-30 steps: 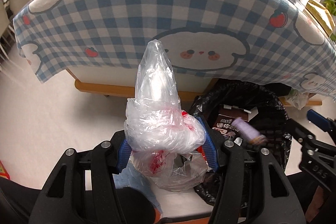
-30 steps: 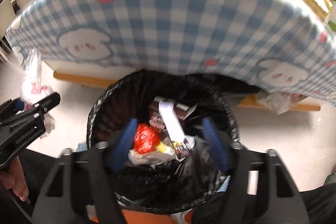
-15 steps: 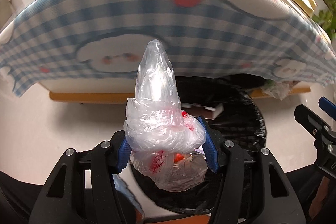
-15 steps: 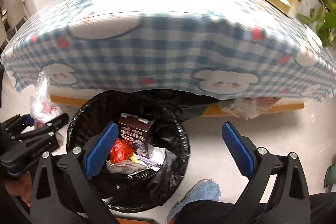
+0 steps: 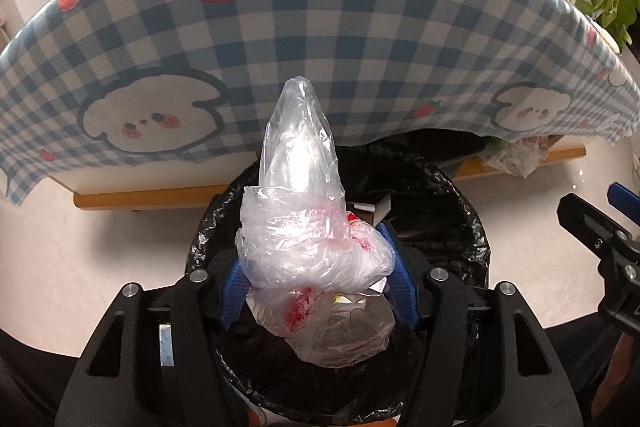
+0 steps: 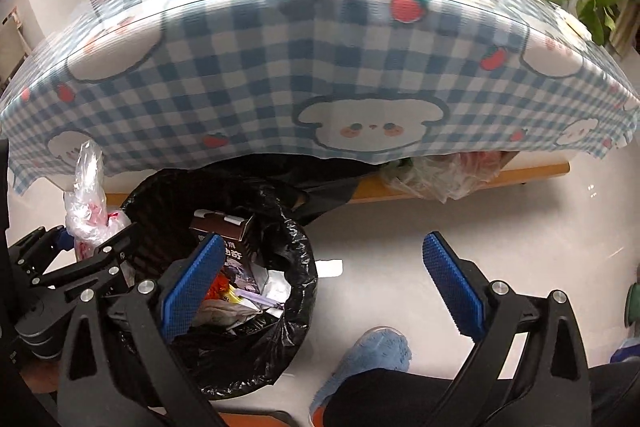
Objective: Collect trash
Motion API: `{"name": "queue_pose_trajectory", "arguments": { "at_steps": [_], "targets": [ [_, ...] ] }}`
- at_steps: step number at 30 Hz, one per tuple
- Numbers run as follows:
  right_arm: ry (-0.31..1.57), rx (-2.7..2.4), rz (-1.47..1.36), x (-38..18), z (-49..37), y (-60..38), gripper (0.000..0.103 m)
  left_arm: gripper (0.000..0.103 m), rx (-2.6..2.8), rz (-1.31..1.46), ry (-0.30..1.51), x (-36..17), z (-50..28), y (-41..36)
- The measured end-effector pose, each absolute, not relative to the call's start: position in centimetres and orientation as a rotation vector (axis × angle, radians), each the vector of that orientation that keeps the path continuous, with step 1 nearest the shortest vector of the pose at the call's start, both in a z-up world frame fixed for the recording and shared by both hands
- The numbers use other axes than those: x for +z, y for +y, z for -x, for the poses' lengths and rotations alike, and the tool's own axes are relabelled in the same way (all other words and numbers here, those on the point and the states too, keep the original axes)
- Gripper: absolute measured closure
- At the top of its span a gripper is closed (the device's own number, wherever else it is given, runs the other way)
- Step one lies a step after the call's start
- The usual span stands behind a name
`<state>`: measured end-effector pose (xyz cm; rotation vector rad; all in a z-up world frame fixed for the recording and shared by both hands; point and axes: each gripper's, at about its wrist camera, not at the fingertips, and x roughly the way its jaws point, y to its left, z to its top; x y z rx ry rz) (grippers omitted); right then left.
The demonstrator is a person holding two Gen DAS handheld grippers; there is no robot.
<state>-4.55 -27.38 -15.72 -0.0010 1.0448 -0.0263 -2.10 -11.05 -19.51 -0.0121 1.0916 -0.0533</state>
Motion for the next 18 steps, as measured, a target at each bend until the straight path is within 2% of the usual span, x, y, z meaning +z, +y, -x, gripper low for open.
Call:
{"name": "queue_pose_trajectory", "arguments": {
  "at_steps": [4, 10, 18],
  "targets": [
    [1.054, -0.040, -0.015, -15.6, 4.4, -27.6, 0.008, 0.020, -0.038, -0.004, 1.051, -18.1, 2.5, -10.4],
    [1.018, -0.023, -0.020, -13.4, 4.8, -26.8, 0.008, 0.006, -0.014, 0.039, 0.983, -14.1, 3.7, -7.7],
    [0.874, 0.037, 0.002, -6.6, 7.7, -23.9, 0.008, 0.006, -0.016, 0.036, 0.823, -6.1, 7.1, -5.6]
  ]
}}
